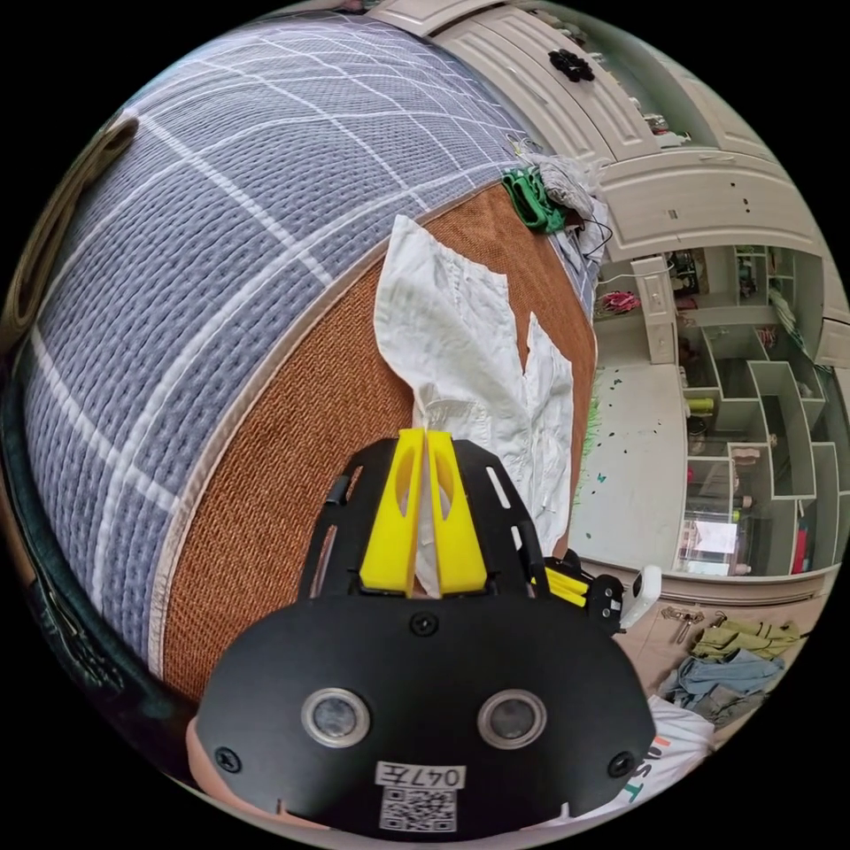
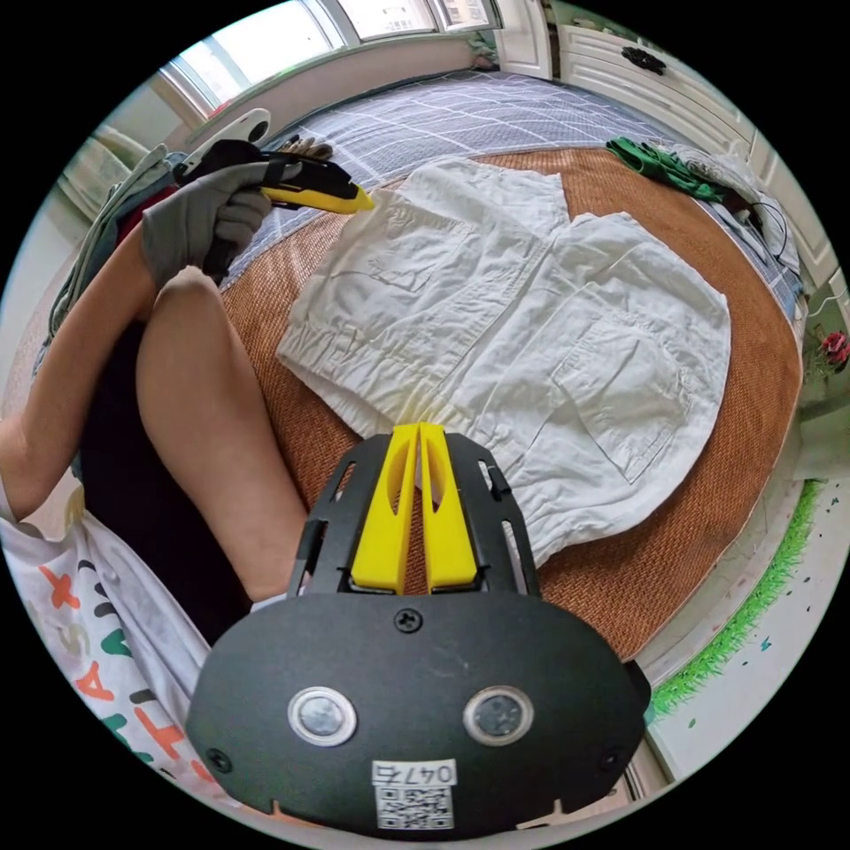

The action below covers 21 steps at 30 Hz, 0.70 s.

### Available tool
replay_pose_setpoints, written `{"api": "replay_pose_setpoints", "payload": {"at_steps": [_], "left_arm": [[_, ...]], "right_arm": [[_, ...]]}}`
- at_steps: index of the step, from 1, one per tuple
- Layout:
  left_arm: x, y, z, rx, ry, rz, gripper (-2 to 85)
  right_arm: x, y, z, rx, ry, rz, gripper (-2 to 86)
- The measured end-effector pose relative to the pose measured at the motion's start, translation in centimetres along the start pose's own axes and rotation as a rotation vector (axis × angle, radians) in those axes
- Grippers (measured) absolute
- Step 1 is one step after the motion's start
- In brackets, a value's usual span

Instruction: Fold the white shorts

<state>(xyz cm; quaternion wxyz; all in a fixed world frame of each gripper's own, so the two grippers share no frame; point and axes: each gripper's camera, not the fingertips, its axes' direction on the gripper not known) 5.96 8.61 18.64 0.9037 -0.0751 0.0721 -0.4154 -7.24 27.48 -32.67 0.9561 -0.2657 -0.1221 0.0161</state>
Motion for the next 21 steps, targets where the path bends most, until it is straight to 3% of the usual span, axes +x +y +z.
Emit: {"api": "replay_pose_setpoints", "payload": {"at_steps": [10,21], "left_arm": [[-1.3,0.1,0.3,-0.003,0.069,-0.008,-1.0],[0.4,2.3,-0.9,0.021,0.071,0.041,-1.0]], "right_arm": [[-1.4,-2.8,-4.0,-0.002,0.096,-0.041,-0.8],[0.4,-4.1,-7.0,0.003,0.036,-0.018,-0.8]]}}
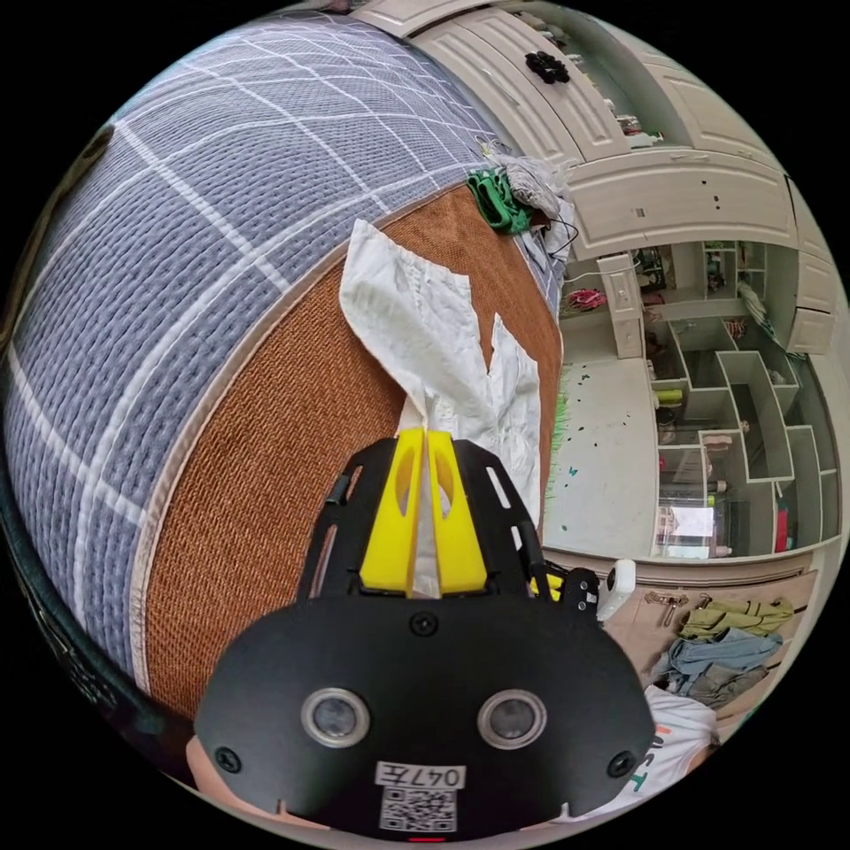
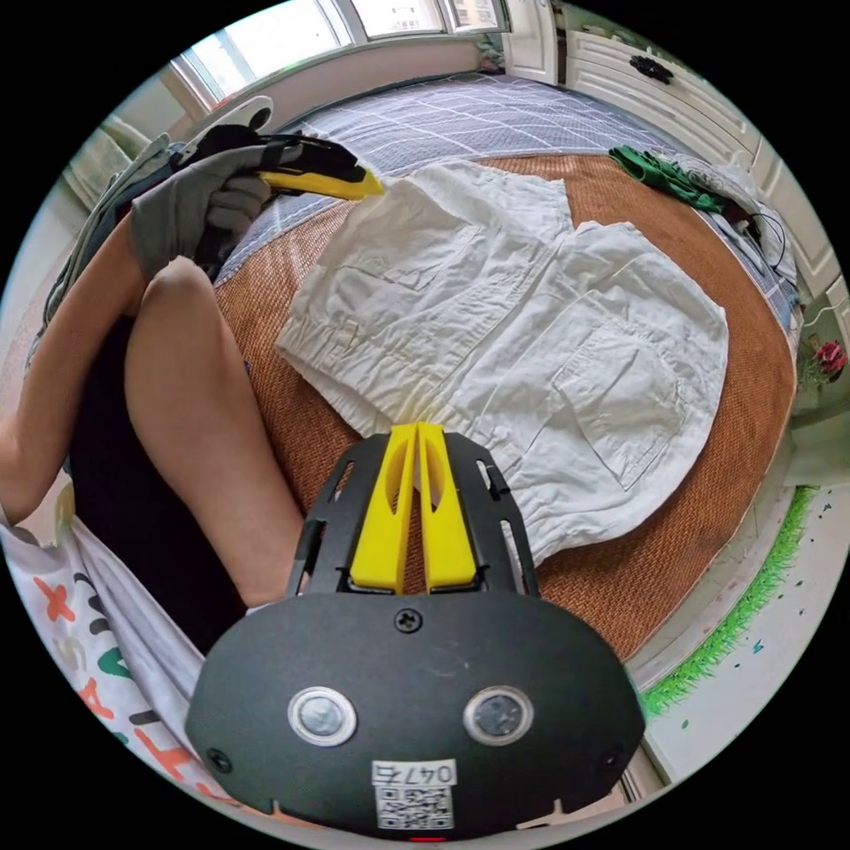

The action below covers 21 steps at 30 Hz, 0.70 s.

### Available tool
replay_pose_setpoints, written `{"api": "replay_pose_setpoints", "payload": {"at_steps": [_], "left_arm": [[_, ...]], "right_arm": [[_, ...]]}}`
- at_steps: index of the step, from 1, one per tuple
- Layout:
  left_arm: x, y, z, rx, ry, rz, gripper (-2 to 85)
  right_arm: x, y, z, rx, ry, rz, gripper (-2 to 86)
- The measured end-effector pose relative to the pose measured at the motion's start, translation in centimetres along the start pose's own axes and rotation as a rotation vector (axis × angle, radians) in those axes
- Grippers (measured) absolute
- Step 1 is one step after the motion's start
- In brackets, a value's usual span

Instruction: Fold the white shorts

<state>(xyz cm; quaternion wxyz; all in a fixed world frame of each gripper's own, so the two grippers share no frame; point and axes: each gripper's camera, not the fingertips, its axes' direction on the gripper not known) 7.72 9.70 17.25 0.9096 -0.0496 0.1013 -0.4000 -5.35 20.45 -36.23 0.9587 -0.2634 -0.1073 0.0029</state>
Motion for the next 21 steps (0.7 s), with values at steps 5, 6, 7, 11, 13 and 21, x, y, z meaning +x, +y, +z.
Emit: {"api": "replay_pose_setpoints", "payload": {"at_steps": [5,6,7,11,13,21], "left_arm": [[-0.6,1.4,-1.2,0.023,0.023,-0.026,-1.0],[-0.7,1.5,-1.4,0.025,0.025,-0.03,-1.0],[-0.8,1.6,-1.5,0.027,0.024,-0.029,-1.0],[-0.1,2.2,-2.9,0.057,-0.014,-0.004,-1.0],[0.1,2.4,-3.4,0.063,-0.028,0.002,-1.0],[0.2,2.7,-5.2,0.086,-0.049,-0.058,-1.0]], "right_arm": [[-0.6,-0.3,-0.6,-0.001,0.038,-0.015,-1.0],[-0.6,-0.4,-0.6,-0.001,0.038,-0.015,-1.0],[-0.5,-0.4,-0.7,-0.001,0.033,-0.014,-1.0],[0.2,-0.4,-0.6,-0.001,-0.001,0.0,-0.9],[0.4,-0.4,-0.4,-0.001,-0.01,0.005,-0.9],[0.3,0.0,0.9,0.0,-0.034,0.008,-0.8]]}}
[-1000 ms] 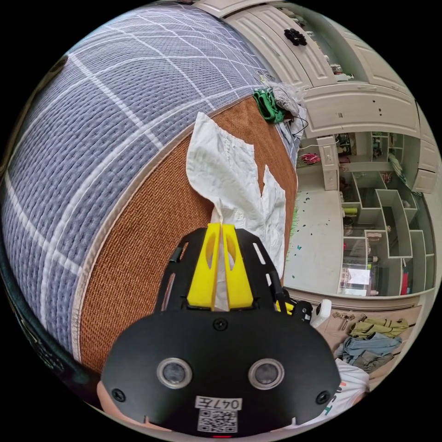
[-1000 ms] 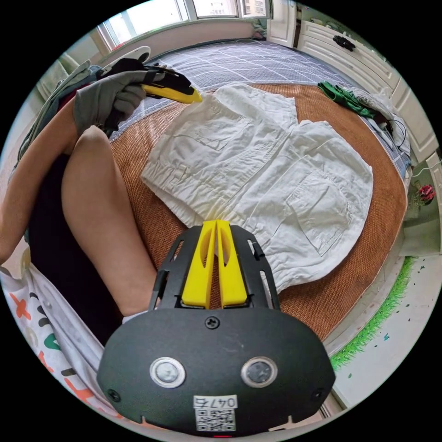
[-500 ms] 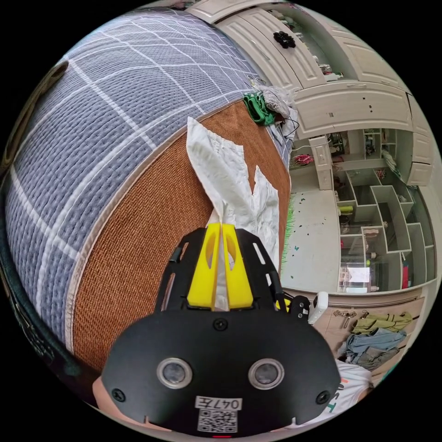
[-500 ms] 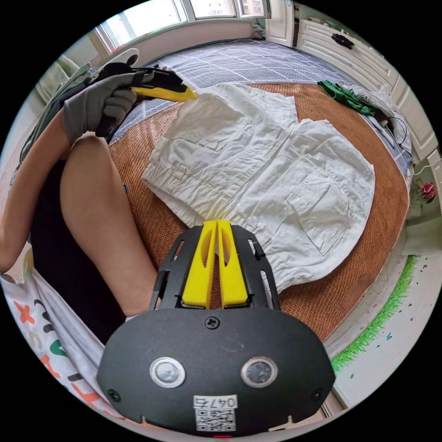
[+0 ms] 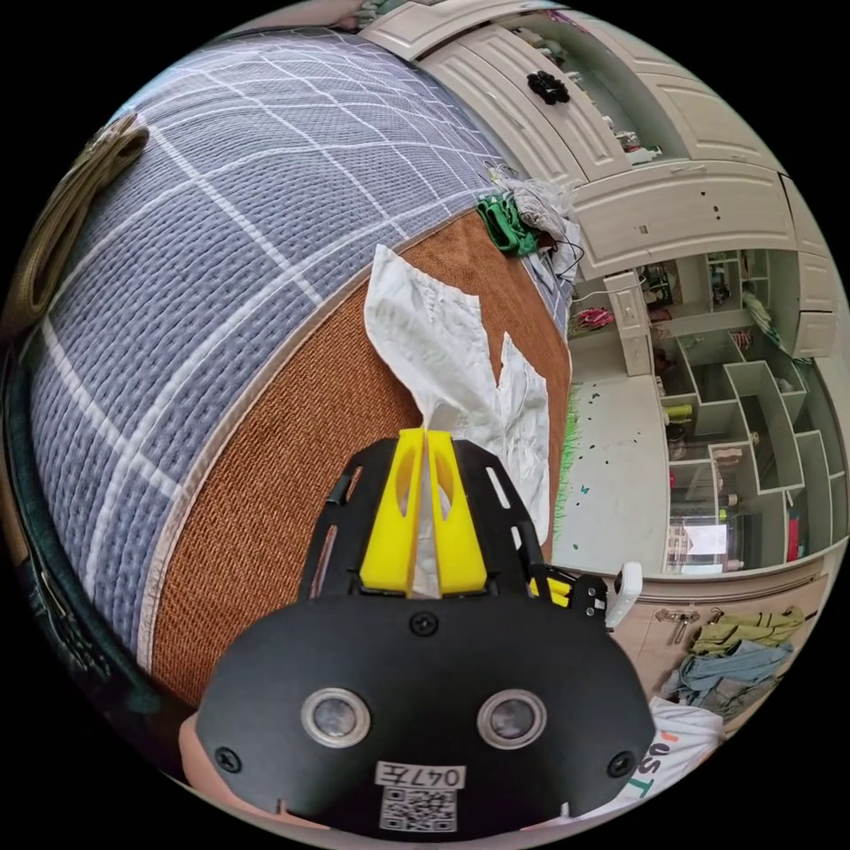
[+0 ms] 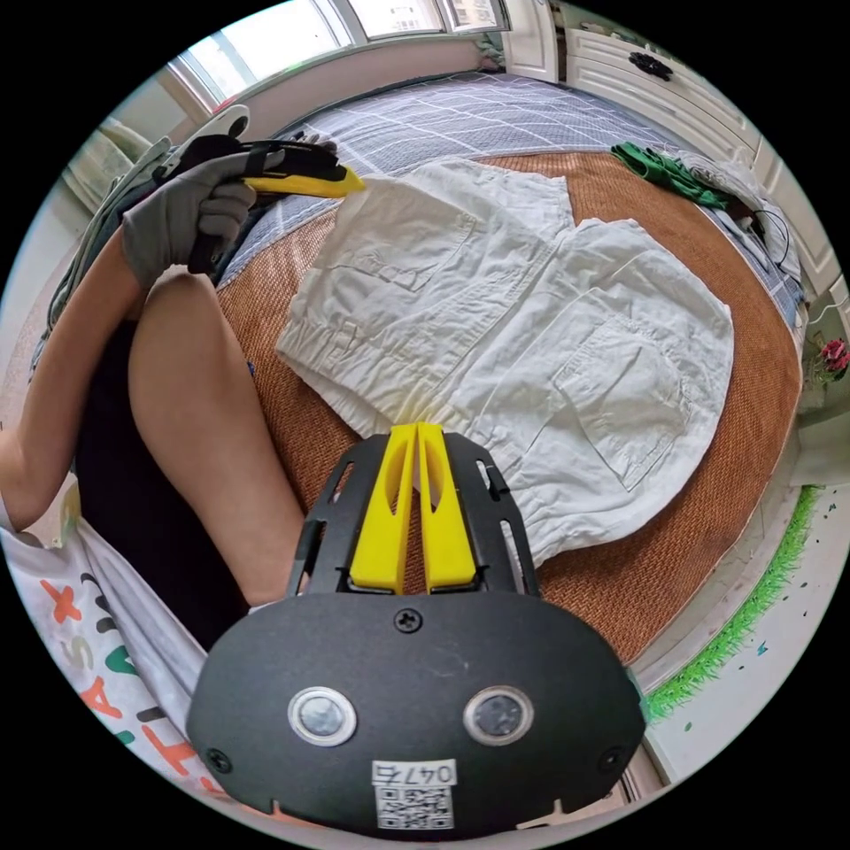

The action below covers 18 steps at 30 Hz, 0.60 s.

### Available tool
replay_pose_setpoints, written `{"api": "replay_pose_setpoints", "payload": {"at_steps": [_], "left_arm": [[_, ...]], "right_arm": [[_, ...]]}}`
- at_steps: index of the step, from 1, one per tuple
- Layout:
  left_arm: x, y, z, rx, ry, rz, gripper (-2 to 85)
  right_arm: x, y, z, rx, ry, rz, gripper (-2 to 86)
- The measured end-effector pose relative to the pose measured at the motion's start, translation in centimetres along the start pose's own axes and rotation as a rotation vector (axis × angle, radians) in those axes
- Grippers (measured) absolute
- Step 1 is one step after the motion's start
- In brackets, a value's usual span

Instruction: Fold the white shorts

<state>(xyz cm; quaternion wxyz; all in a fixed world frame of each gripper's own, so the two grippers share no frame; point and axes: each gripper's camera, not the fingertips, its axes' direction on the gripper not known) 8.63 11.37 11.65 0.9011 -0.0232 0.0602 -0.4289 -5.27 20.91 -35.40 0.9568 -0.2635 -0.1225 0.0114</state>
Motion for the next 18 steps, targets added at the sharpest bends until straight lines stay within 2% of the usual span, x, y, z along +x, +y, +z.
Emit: {"api": "replay_pose_setpoints", "payload": {"at_steps": [9,13,15,18], "left_arm": [[-2.8,0.5,-2.1,0.027,0.044,-0.128,-0.2],[-3.2,-0.2,-3.6,0.07,0.032,-0.155,5.7],[-3.5,-1.2,-3.9,0.076,0.067,-0.155,10.1],[-3.6,-2.3,-3.6,0.069,0.104,-0.148,11.0]], "right_arm": [[-1.0,1.4,1.9,0.049,-0.032,0.008,0.6],[-7.7,0.6,-1.5,0.244,-0.007,-0.149,4.3],[-11.4,-1.6,-0.4,0.209,0.001,-0.262,5.1],[-16.4,-4.8,5.6,0.107,0.028,-0.4,5.9]]}}
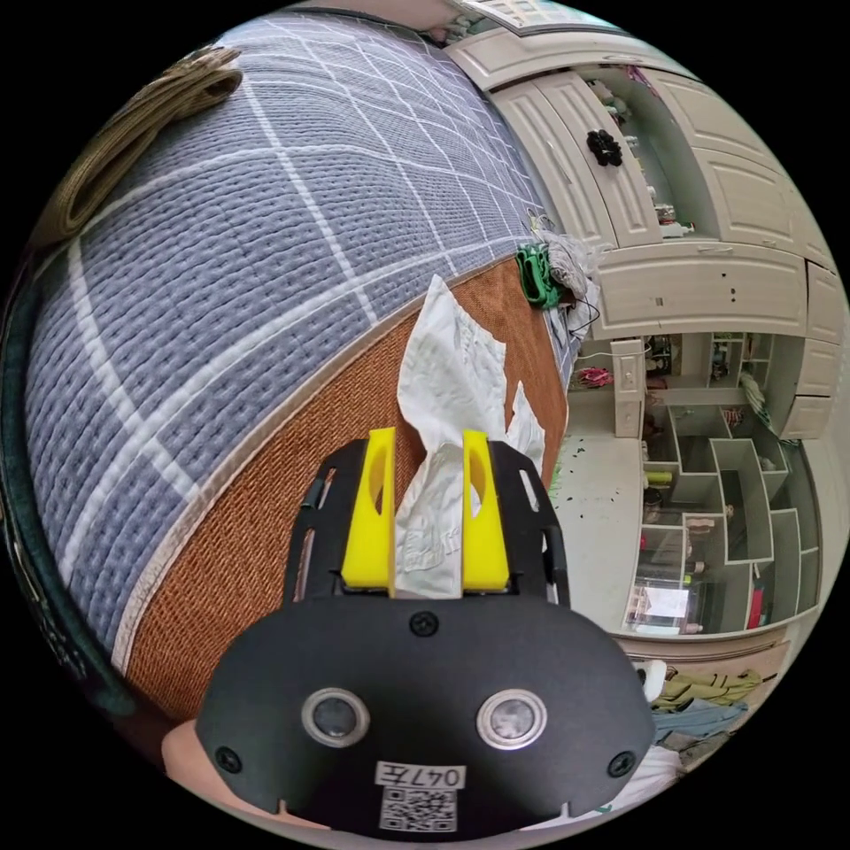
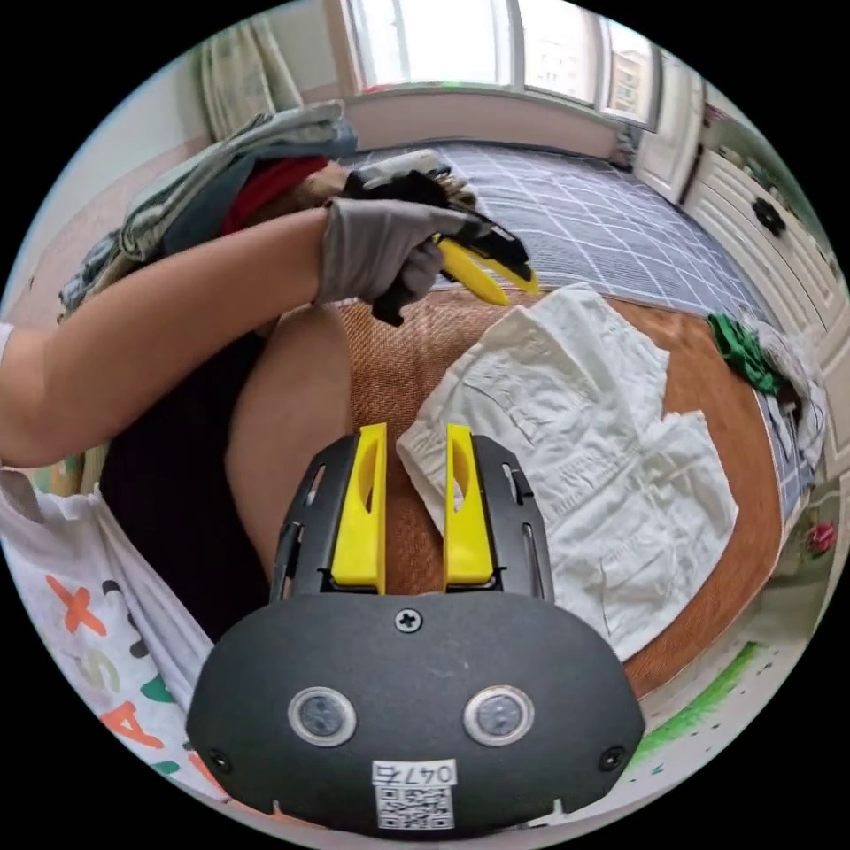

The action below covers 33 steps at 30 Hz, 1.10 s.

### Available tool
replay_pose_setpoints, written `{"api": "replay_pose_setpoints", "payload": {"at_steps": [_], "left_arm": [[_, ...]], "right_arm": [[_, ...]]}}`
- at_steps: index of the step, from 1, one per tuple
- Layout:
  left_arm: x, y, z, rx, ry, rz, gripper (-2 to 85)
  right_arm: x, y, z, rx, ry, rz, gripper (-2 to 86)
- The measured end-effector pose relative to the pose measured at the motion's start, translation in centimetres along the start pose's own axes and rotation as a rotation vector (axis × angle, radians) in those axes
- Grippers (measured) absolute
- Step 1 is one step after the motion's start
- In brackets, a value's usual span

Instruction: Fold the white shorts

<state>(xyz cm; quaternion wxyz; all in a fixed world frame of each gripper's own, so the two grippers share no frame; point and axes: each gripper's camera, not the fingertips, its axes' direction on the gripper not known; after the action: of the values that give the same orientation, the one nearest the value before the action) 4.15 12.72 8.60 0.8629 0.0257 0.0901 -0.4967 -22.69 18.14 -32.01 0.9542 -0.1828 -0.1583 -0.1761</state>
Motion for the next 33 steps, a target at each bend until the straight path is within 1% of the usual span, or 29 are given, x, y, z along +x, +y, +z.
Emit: {"api": "replay_pose_setpoints", "payload": {"at_steps": [2,3,6,11,13,14,16,18,19,20,21,22,24,25,27,28,30,31,32,33], "left_arm": [[0.1,-0.3,0.2,-0.012,0.01,0.003,11.0],[0.1,-0.5,0.2,-0.015,0.015,0.007,11.0],[0.4,-1.3,0.0,-0.019,0.03,0.009,11.0],[2.8,-4.0,0.1,-0.03,-0.012,0.037,9.5],[3.4,-4.2,0.0,-0.028,-0.031,0.03,5.4],[3.9,-4.0,-0.6,-0.001,-0.048,0.02,0.6],[5.8,-3.2,-2.5,0.065,-0.053,0.035,-0.4],[12.0,-1.8,-4.8,0.161,-0.032,0.175,-0.8],[14.2,-1.4,-5.0,0.179,-0.042,0.227,-0.8],[19.1,-0.6,-4.8,0.203,-0.067,0.339,-0.9],[24.0,0.2,-3.8,0.207,-0.07,0.442,-0.9],[26.3,0.5,-3.0,0.205,-0.057,0.485,-0.9],[34.7,1.5,1.4,0.159,0.04,0.621,-0.9],[36.5,1.7,2.9,0.136,0.056,0.647,-0.9],[42.0,2.1,10.3,0.04,0.025,0.715,-0.7],[42.9,2.1,12.5,0.011,0.003,0.722,-0.6],[44.0,2.0,21.8,-0.14,-0.096,0.697,0.4],[43.7,2.0,23.9,-0.186,-0.112,0.678,1.6],[42.7,1.9,26.8,-0.261,-0.121,0.627,4.0],[41.9,1.8,27.8,-0.291,-0.091,0.589,7.7]], "right_arm": [[-1.6,-1.2,6.6,-0.139,0.042,-0.045,5.7],[-1.9,-1.2,7.9,-0.168,0.052,-0.047,5.4],[-3.0,0.5,8.8,-0.135,0.066,-0.031,2.4],[-3.1,6.5,7.4,-0.021,-0.052,0.06,0.7],[-2.7,8.8,7.8,0.011,-0.09,0.111,0.6],[-2.4,10.6,8.1,0.039,-0.12,0.152,0.5],[-1.5,13.6,8.5,0.104,-0.176,0.236,0.2],[-0.2,17.6,8.6,0.202,-0.252,0.335,0.0],[0.8,20.8,8.7,0.271,-0.299,0.411,0.0],[1.6,24.4,9.0,0.329,-0.335,0.491,0.0],[2.0,26.3,9.2,0.352,-0.345,0.529,-0.1],[2.7,30.0,9.6,0.387,-0.352,0.601,-0.1],[3.4,35.4,10.3,0.415,-0.336,0.7,-0.1],[3.8,38.6,10.9,0.418,-0.31,0.75,-0.1],[4.5,43.0,12.5,0.391,-0.263,0.832,-0.1],[4.9,45.5,14.0,0.369,-0.249,0.885,-0.1],[5.5,48.3,17.1,0.3,-0.232,0.929,-0.1],[5.8,49.8,19.8,0.236,-0.234,0.955,0.0],[5.9,51.2,22.3,0.193,-0.253,0.977,0.1],[5.9,52.0,23.3,0.187,-0.26,0.987,0.2]]}}
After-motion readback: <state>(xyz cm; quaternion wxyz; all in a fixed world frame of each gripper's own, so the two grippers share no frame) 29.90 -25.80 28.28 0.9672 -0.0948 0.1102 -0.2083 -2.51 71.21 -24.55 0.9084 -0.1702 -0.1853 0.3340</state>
